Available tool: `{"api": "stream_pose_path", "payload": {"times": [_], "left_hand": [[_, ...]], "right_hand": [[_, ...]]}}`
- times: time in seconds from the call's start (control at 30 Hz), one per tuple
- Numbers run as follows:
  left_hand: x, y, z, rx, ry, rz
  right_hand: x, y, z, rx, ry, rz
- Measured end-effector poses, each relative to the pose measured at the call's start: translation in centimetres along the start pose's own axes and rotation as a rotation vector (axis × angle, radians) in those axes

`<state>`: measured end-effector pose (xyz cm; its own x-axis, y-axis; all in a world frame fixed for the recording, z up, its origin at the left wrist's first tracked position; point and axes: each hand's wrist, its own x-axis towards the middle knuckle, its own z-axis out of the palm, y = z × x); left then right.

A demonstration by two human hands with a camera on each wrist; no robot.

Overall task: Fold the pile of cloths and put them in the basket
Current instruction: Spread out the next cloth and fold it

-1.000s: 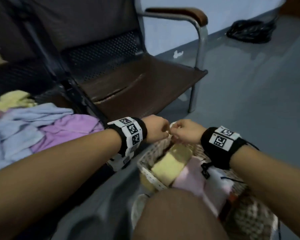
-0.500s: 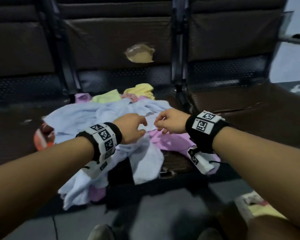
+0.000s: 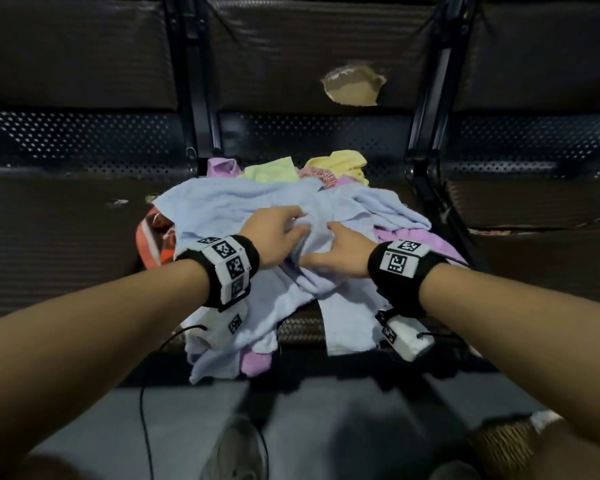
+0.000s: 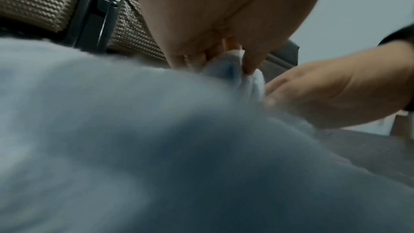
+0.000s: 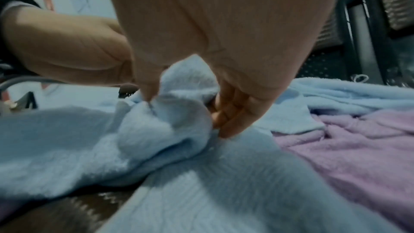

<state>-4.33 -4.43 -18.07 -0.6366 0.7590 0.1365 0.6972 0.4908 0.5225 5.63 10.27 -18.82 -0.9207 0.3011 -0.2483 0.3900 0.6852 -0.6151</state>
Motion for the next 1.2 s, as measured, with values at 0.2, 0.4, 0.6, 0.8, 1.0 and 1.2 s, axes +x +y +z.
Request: {"api": "stream_pose_path", "payload": {"times": [0.2,0.4,0.6,0.8,1.0,1.2], "left_hand": [[1.1,3.4,-0.3,-0.163,0.108,0.048],[1.1,4.3,0.4,-0.176,-0.079,0.024],[1.5,7.7,0.9,0.088,0.285,0.09],[2.5,9.1,-0.3,0.014,0.231,-0.015],[2.9,12.3,0.4,-0.523,0.153,0.03],[2.8,13.5,-0.8,-0.453,-0.062,0.157]], "right_hand": [[-1.8,1.0,-2.5,0.243,0.221,-0.066],[-3.5,1.2,-6.6,0.849,0.385,-0.08],[-4.1,3.0,-10.0,0.839,0.778,-0.014],[-5.8,6.8,-11.6,0.696,0.858,0.114],[-7.1,6.5,-10.0,0.068,0.392,-0.04],[-7.3,6.0,-10.2,-0.174,0.359,-0.119]]}}
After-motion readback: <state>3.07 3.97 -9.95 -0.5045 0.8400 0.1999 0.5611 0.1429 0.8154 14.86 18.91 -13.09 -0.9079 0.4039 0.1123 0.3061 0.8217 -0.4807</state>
